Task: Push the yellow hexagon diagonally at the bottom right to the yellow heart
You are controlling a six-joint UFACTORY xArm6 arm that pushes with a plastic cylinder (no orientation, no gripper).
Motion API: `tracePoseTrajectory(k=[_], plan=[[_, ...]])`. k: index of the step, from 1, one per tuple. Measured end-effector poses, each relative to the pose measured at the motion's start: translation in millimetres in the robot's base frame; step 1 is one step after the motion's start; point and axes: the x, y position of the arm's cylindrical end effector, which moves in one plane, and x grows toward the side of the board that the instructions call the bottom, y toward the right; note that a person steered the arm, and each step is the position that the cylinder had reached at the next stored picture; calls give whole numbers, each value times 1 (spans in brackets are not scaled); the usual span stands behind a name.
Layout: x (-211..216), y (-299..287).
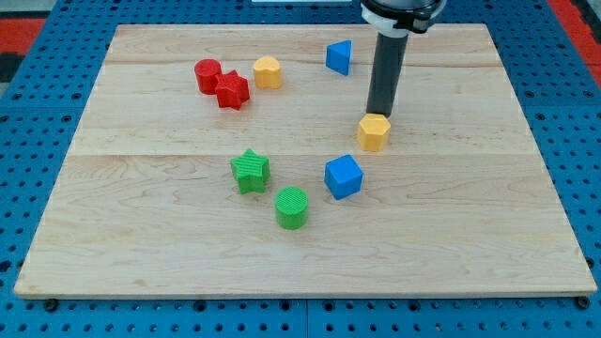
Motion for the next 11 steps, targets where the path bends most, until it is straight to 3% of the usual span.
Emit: tracePoseTrajectory(k=[4,6,8,9,11], plan=[[25,5],[-6,27],[-6,-75],[33,-98],[46,-78]])
